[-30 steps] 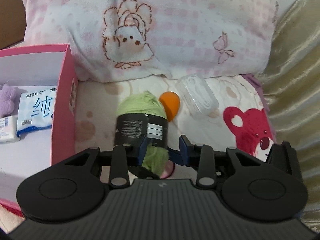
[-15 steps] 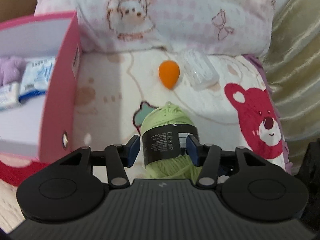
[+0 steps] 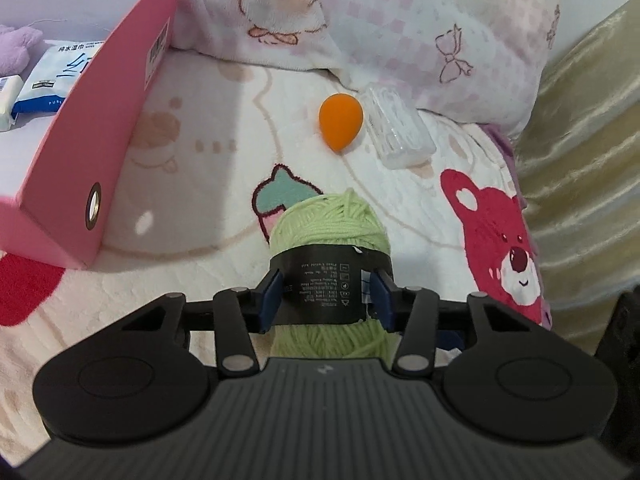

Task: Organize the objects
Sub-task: 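Lift the yarn ball with the left gripper and carry it toward the pink box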

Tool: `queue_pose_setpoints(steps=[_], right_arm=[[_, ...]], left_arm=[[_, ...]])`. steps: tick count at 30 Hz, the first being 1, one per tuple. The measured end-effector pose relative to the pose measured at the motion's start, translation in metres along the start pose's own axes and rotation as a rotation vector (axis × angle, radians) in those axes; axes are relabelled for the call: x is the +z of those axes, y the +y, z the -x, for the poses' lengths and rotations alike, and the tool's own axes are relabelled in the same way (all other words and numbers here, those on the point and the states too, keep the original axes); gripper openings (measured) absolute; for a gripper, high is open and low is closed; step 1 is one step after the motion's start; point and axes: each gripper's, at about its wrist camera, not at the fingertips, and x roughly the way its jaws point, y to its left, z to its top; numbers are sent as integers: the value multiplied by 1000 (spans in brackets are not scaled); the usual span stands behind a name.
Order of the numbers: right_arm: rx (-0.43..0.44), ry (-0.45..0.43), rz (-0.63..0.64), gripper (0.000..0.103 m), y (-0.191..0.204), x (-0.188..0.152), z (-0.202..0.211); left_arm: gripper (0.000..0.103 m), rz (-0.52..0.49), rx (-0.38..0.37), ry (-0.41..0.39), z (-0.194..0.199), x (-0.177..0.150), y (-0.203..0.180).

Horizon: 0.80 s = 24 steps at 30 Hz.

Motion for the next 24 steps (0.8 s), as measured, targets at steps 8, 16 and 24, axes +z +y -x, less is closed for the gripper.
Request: queue_pose_setpoints(steps=[8, 16, 24], right_arm=[[-19, -4, -31, 85, -3, -7, -19], [-54, -39, 83, 70, 17, -14, -8], [-78, -11, 157, 68, 38, -17, 7]], left_arm=[[45, -71, -2, -29, 7, -14, -9], [45, -98, 12, -9, 21, -22, -18], [45, -65, 33, 73, 40, -22, -24]])
